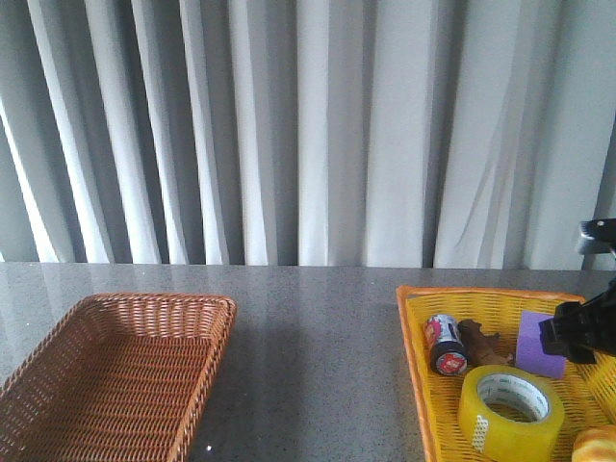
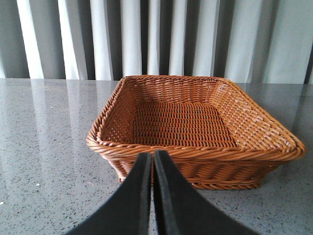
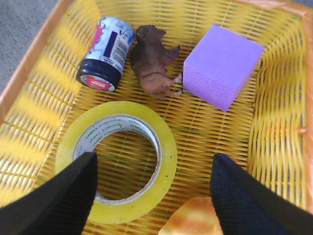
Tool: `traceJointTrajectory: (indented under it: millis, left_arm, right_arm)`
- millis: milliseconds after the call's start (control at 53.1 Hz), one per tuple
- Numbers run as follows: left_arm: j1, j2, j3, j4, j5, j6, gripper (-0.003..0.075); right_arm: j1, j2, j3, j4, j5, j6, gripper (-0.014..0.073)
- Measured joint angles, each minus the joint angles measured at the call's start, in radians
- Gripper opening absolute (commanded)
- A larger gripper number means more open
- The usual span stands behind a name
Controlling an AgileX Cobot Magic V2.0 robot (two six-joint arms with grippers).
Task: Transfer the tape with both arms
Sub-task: 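Lower the right gripper into the tape roll's hole and grasp it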
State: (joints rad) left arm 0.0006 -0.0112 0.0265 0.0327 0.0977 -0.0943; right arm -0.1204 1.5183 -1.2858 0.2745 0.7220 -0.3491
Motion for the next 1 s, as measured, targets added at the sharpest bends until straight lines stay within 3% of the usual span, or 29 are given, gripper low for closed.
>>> traceJointTrajectory:
  millis: [489, 621, 810, 998]
  left_arm:
    - [0.000, 0.000, 0.000, 0.000, 0.000, 0.000, -0.0006]
    - [0.000, 0.000, 0.000, 0.000, 0.000, 0.000, -0.0006]
    - [0.000, 0.000, 0.000, 0.000, 0.000, 0.000, -0.0006]
    - [0.000, 0.000, 0.000, 0.000, 0.000, 0.000, -0.0006]
  right_arm:
    - [0.014, 0.251, -0.011, -0.014, -0.018, -0.034, 0.0462]
    - [0.049, 0.290, -0.011, -0.023, -0.041, -0.045, 0.0325]
    - [0.080, 0.300, -0.013, -0.037, -0.089, -0.039, -0.0018]
    - [0.093, 0.295, -0.077, -0.044, -0.057, -0.030, -0.0006]
